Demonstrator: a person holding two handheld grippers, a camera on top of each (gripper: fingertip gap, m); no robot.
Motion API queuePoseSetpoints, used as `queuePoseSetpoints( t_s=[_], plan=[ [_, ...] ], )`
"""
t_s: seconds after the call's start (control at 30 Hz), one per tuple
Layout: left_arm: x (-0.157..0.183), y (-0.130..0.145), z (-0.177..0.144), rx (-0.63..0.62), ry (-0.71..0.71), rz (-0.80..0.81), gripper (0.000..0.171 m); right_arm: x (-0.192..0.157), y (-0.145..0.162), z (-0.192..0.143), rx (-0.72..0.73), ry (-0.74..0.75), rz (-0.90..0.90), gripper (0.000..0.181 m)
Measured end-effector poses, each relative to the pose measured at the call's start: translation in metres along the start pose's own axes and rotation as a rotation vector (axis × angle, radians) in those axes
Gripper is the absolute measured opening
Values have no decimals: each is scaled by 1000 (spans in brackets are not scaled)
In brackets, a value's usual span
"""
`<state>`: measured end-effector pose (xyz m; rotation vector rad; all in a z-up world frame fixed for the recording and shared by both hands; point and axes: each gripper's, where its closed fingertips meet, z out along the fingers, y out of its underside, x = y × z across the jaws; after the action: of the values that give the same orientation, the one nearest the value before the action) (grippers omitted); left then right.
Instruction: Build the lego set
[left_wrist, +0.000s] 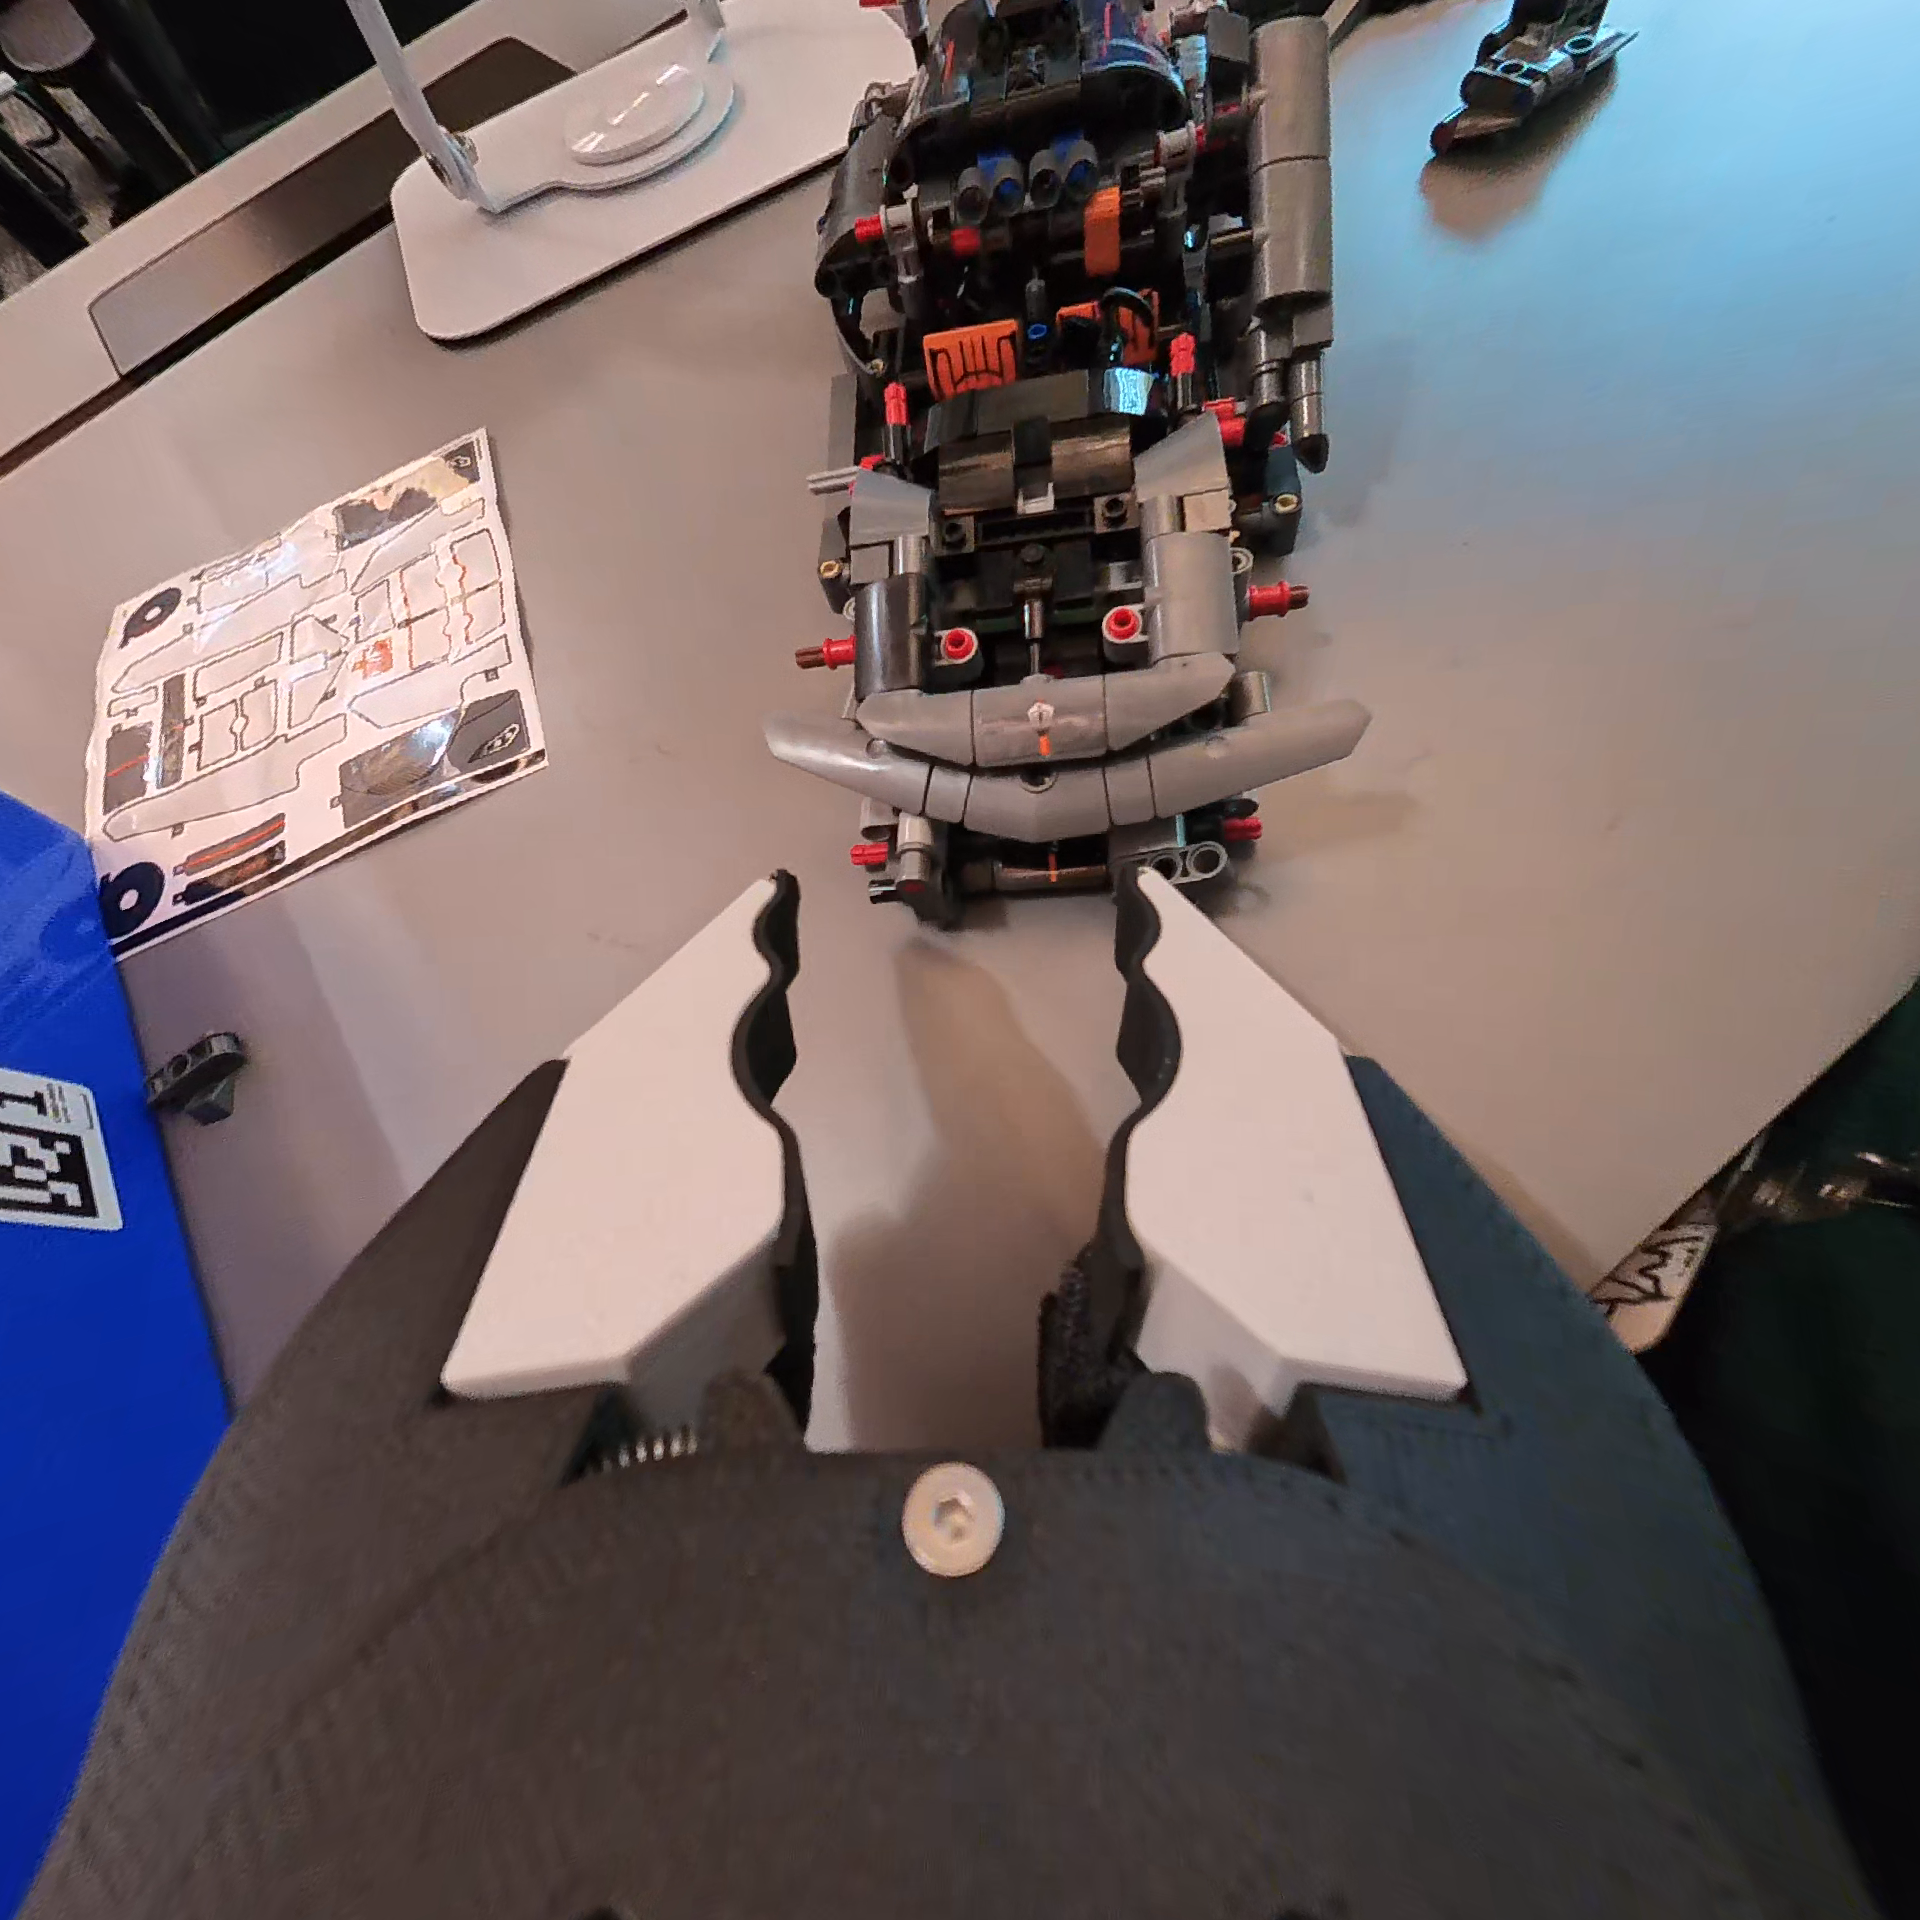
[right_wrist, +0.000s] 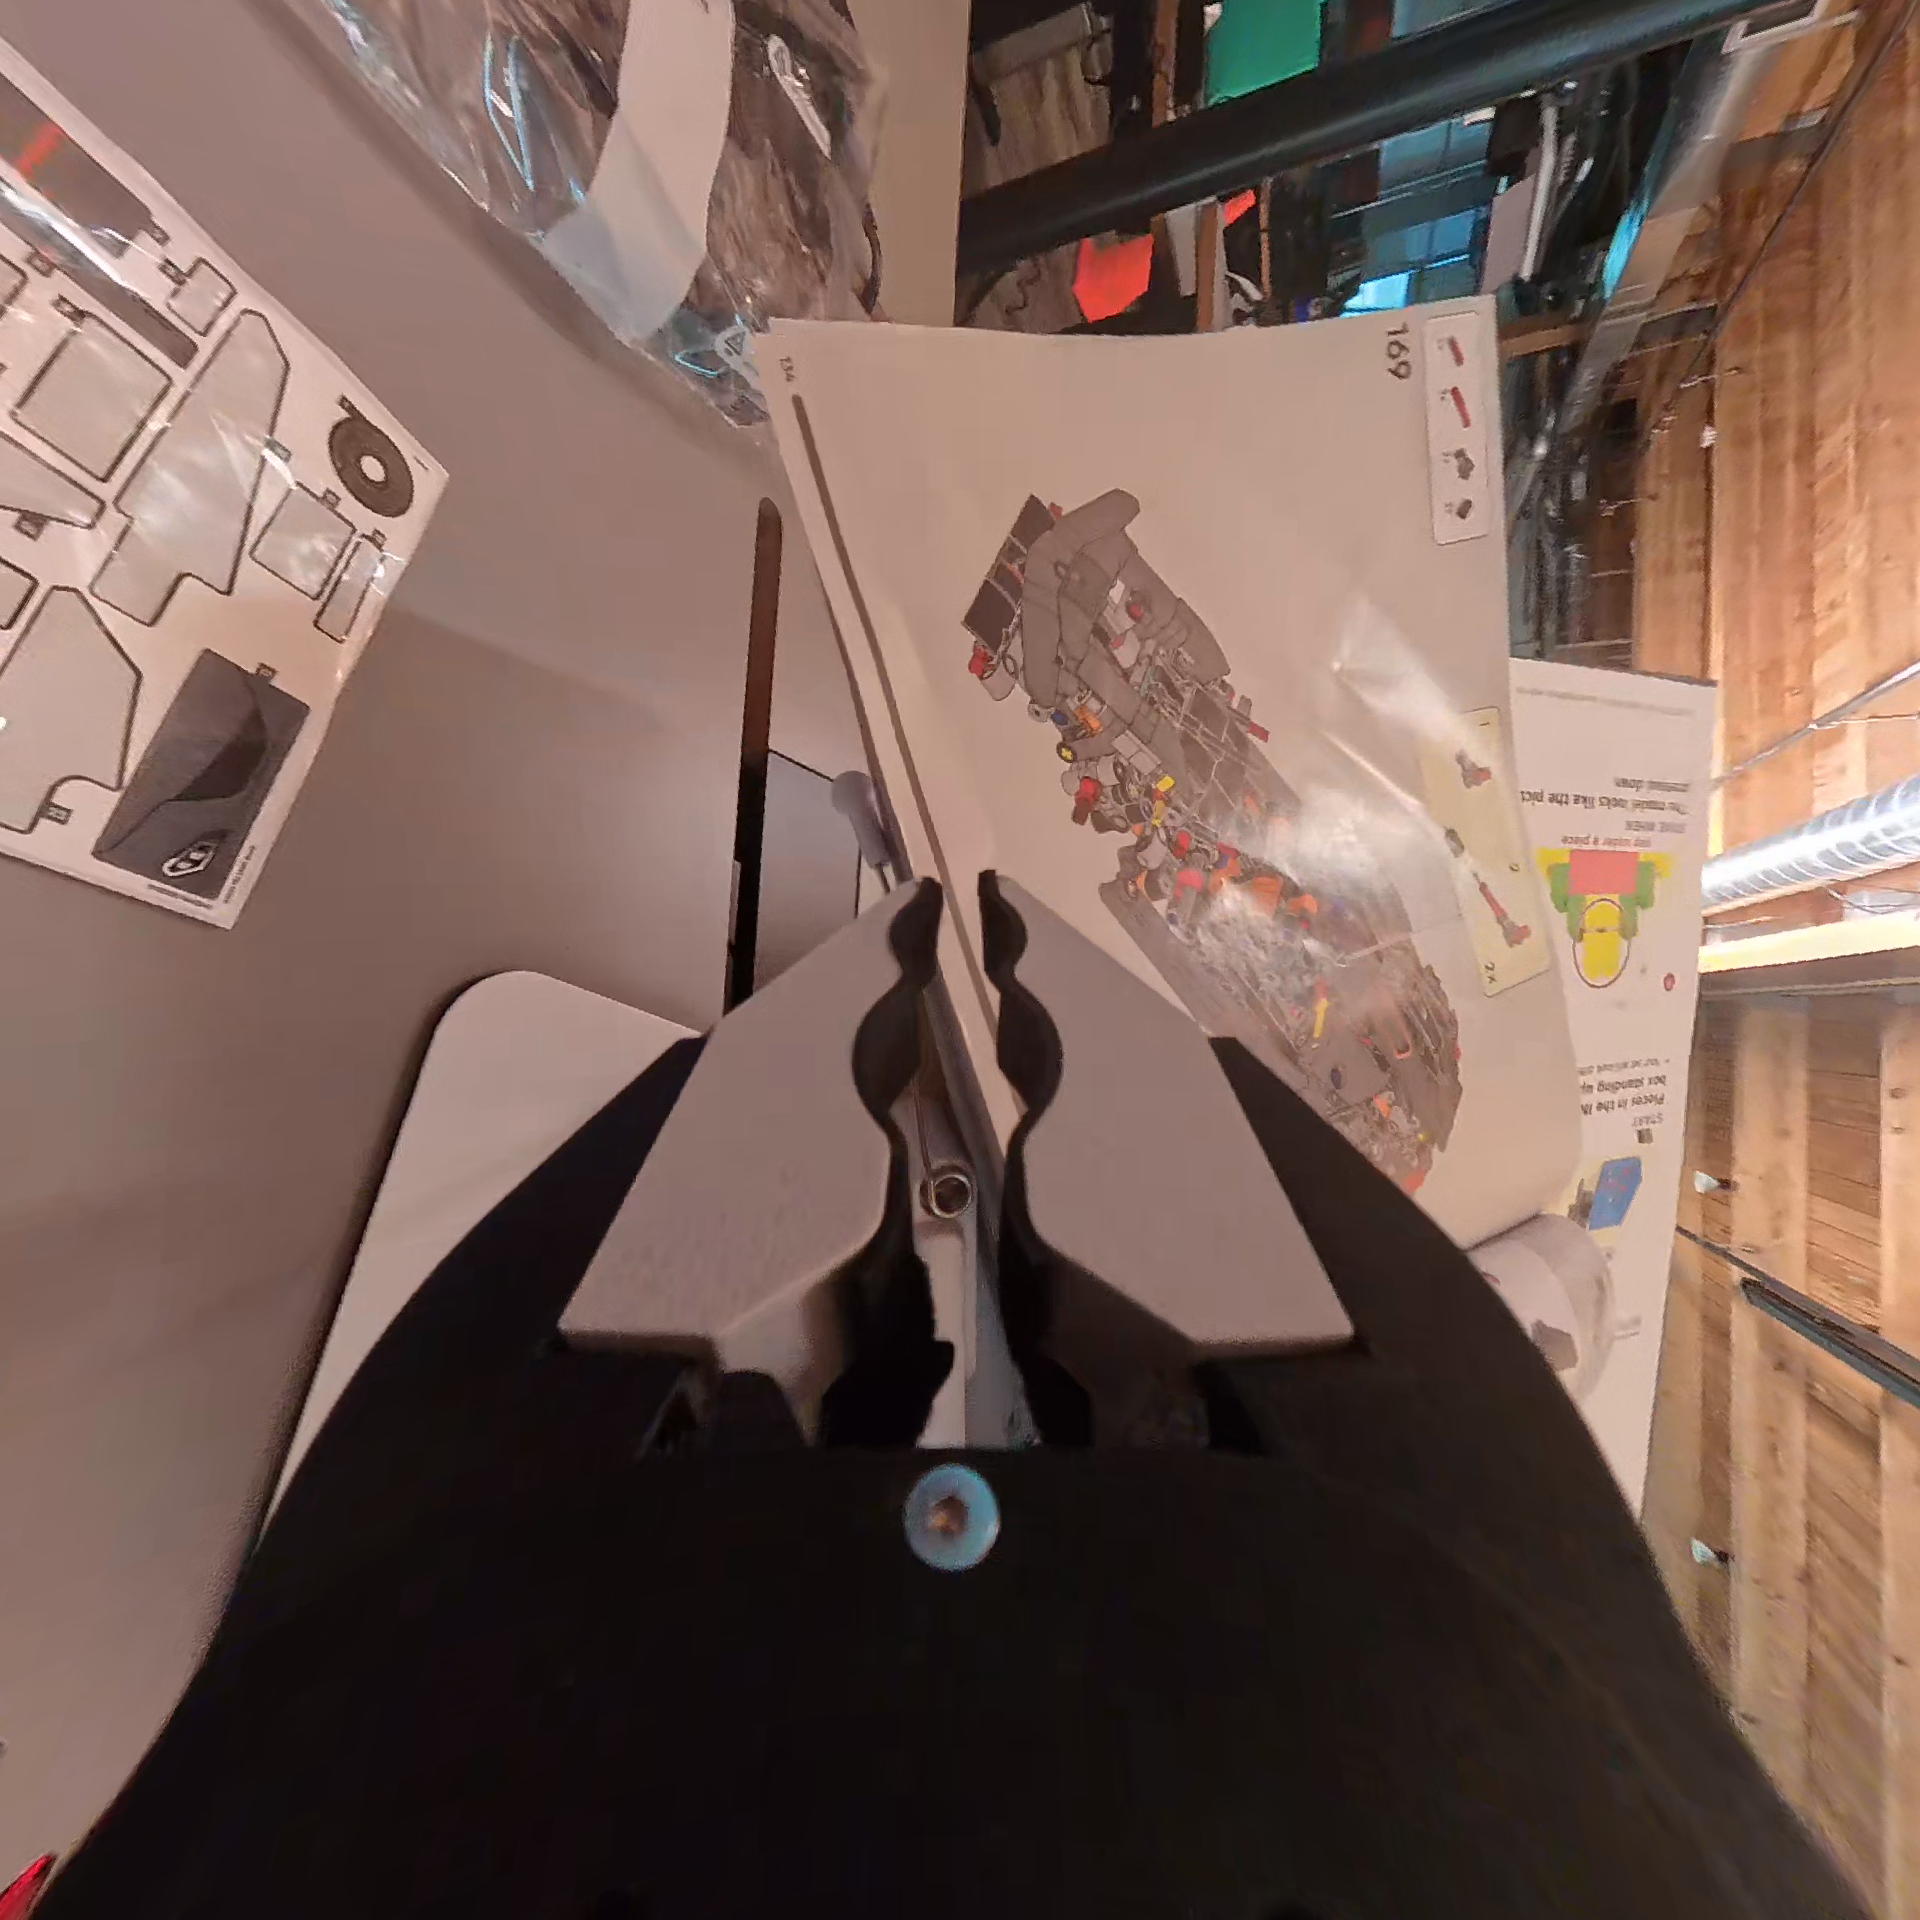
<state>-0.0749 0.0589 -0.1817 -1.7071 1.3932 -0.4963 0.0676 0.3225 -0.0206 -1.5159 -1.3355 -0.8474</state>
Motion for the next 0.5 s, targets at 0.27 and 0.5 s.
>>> queuePoseSetpoints(
  t_s=[0.27,0.5],
  plan=[
    [0,1,1,-9,19,-17,60,2,3,-1,15,8,19,10],
    [-1,1,2,-11,16,-29,60,1,7,7,-18,2,38,24]
  ],
)
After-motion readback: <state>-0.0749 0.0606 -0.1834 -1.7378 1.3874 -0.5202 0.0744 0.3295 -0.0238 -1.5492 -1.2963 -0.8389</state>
